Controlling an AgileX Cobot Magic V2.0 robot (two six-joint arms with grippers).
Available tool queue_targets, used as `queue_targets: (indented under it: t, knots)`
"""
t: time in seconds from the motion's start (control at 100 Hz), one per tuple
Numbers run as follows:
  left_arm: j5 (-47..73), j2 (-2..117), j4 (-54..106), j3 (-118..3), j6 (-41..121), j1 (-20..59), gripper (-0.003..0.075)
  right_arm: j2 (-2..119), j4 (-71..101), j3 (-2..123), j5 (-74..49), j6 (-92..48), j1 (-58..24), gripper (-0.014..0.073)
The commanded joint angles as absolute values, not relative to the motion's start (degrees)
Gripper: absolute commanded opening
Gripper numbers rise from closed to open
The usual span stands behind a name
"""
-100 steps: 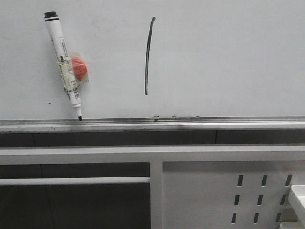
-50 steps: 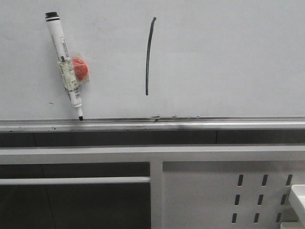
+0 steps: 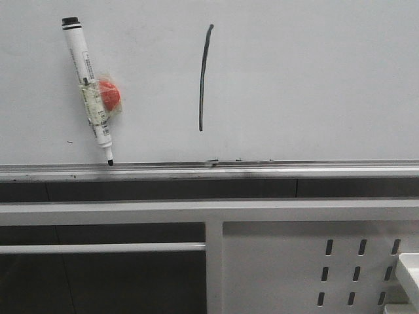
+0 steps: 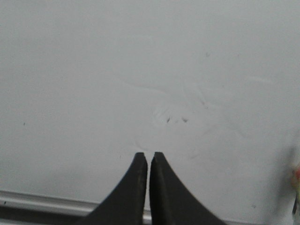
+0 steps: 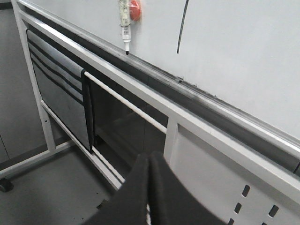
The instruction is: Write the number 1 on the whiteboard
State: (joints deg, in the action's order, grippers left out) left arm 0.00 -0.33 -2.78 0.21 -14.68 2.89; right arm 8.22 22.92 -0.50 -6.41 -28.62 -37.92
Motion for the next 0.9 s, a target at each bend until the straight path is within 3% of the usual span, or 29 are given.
queue_targets:
  t: [0.0,0.15,0.45,0.89]
  knots:
    - [-1.0,-1.6,1.2,2.3,-7.1,2.9,-0.0020,8.8,23.0,-1.1,-2.3,-28.7,-37.6,-0.0069]
    - [3.1,-1.6,5.8,2.3,6.1,2.9,-0.0020,8.8,23.0,-1.1,-2.3,-28.7,-37.6,-0.0069]
    - [15.5,-1.6,5.6,2.3,6.0,2.9,-0.0020,8.8,23.0,-1.1,-2.3,-28.7,-37.6,-0.0069]
    - [15.9,-1.6,5.4,2.3,5.6,2.9,-0.0020,8.8,23.0,-1.1,-2.3,-28.7,-37.6,-0.0069]
